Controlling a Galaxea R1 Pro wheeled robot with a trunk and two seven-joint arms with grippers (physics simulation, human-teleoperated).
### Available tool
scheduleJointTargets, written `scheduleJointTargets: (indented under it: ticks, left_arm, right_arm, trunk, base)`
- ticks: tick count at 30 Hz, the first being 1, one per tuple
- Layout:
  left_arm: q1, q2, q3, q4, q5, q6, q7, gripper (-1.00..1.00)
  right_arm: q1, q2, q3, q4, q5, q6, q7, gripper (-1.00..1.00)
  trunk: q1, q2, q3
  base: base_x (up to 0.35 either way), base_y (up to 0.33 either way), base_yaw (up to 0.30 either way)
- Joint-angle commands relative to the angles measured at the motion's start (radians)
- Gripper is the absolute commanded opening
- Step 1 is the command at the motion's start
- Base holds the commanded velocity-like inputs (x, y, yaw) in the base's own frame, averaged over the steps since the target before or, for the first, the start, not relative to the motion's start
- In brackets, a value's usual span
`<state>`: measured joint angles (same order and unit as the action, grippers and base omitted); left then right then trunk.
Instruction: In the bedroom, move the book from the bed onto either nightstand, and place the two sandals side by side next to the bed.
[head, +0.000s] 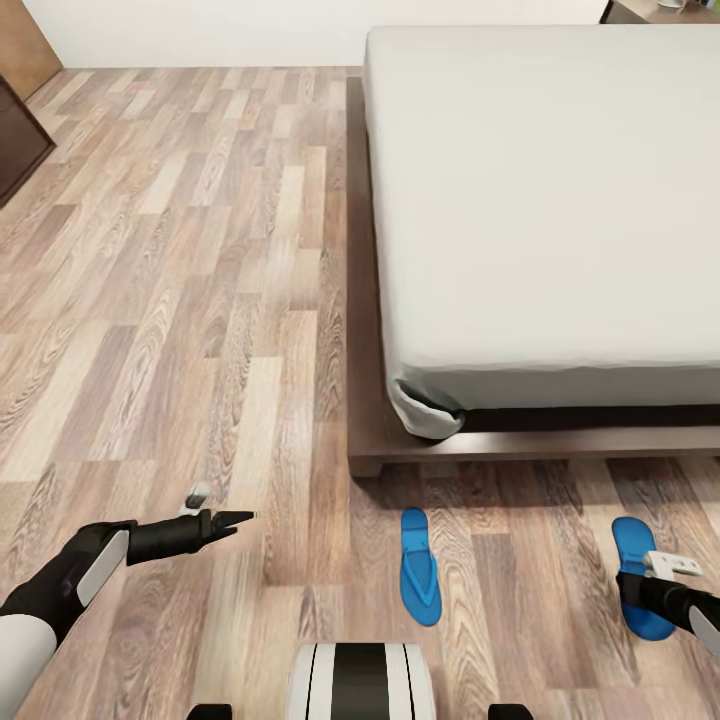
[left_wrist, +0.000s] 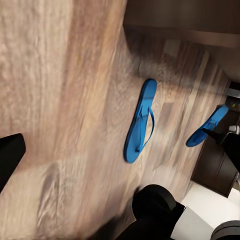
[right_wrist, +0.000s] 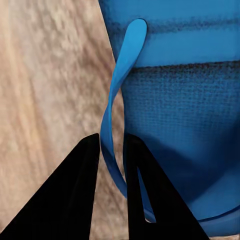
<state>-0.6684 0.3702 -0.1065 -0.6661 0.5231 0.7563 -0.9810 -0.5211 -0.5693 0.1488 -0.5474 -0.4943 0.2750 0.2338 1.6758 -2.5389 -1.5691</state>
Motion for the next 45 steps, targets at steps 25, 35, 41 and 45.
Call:
scheduleJointTargets:
  ticks: [25, 35, 41, 45]
  left_arm:
    - [0.0, -0.004, -0.004, 0.0, 0.008, 0.006, 0.001, 1.0]
    - [0.0, -0.007, -0.004, 0.002, 0.009, 0.006, 0.001, 1.0]
    - [0.0, -0.009, -0.004, 0.026, 0.008, 0.006, 0.001, 1.0]
    - [0.0, -0.017, -0.003, 0.029, 0.008, 0.006, 0.001, 1.0]
  right_arm:
    - [-0.005, -0.001, 0.001, -0.049, -0.007, 0.191, -0.018, -1.0]
    - [-0.007, -0.001, 0.0, -0.128, -0.007, 0.321, -0.019, -1.0]
    - [-0.007, -0.001, 0.0, -0.119, -0.007, 0.32, -0.021, -1.0]
    - [-0.007, -0.001, 0.0, -0.117, -0.008, 0.315, -0.021, -1.0]
  trunk:
    - [0.0, 0.0, -0.001]
    - [0.0, 0.0, -0.001]
    - [0.0, 0.0, -0.001]
    - [0.0, 0.0, -0.001]
  base:
    - [0.08, 0.302, 0.0]
    - [0.086, 0.105, 0.0]
    - [0.001, 0.001, 0.0]
    - [0.0, 0.023, 0.0]
